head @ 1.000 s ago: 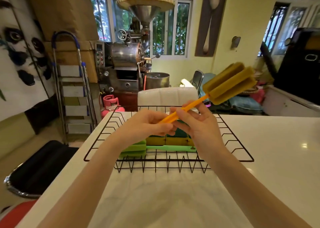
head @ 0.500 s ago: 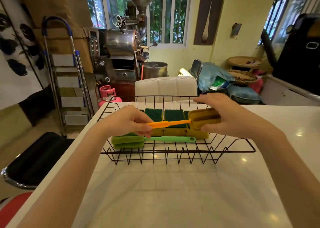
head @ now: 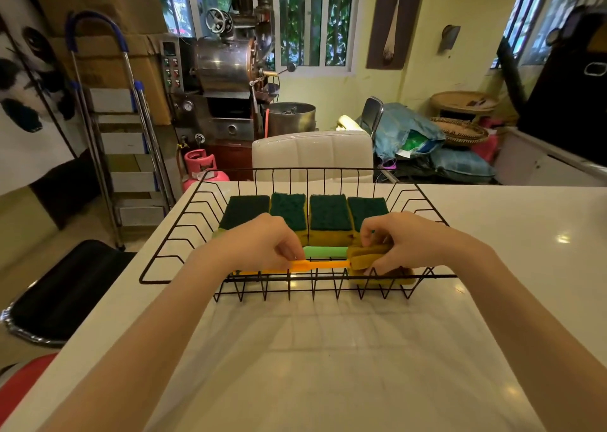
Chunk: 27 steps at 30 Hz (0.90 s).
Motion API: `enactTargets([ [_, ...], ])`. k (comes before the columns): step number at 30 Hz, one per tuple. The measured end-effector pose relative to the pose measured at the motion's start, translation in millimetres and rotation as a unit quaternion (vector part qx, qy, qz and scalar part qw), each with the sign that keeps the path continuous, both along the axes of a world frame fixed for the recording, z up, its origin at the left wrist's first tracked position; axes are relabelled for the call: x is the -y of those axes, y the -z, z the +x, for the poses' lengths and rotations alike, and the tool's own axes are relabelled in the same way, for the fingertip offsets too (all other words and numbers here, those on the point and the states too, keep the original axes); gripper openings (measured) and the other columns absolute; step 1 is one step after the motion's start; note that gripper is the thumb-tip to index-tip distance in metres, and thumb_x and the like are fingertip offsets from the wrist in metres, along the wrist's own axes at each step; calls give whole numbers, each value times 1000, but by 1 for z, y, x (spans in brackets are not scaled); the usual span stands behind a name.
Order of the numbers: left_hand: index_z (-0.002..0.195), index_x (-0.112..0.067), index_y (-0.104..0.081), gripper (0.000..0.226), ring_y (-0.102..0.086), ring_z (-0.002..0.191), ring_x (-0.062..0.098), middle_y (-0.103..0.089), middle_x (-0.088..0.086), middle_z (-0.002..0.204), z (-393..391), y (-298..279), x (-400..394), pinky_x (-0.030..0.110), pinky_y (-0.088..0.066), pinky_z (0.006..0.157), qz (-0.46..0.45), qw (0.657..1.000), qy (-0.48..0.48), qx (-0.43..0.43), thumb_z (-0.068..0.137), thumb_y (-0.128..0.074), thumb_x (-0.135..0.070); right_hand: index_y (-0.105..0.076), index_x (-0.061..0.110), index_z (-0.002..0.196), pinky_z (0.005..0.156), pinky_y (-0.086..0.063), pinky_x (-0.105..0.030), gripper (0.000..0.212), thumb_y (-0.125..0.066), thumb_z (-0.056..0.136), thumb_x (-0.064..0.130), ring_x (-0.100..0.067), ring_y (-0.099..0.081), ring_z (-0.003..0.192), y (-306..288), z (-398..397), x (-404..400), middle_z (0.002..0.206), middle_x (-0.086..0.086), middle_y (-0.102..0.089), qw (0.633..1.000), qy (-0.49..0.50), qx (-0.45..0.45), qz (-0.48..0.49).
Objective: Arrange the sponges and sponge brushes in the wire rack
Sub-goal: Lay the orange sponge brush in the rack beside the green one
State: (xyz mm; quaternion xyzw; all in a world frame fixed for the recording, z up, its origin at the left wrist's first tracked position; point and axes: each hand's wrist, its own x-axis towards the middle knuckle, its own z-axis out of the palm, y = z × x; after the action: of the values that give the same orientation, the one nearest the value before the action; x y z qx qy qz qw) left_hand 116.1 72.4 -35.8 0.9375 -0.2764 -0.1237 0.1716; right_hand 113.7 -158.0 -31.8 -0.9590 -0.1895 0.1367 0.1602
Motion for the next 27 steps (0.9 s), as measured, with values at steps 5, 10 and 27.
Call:
enactTargets([
  [5,111,-18,-65,33,-59,77,-2,-70,1,106,1,1,-1,8,-49,74,-5,1000,3,-28,82,-60,-4,-52,25,88,59,-40,-18,22,-70,74,25,-5,-48,70,8,5,2,78,9,-52,999,17,-47,7],
  [10,116,-17,-61,36,-61,103,11,-66,4,116,0,0,0,26,-49,95,-3,997,7,-71,84,-55,-1,-51,30,79,58,-38,-20,23,-73,72,29,-6,-47,69,8,6,4,77,9,-51,998,19,-58,-2],
  [27,113,-25,-63,28,-59,101,3,-66,-7,113,-6,-10,-2,13,-43,87,-44,999,-5,-6,90,-49,-17,-56,30,109,94,-48,-31,33,-61,79,42,-6,-58,102,-48,-25,12,108,11,-62,989,55,59,123],
])
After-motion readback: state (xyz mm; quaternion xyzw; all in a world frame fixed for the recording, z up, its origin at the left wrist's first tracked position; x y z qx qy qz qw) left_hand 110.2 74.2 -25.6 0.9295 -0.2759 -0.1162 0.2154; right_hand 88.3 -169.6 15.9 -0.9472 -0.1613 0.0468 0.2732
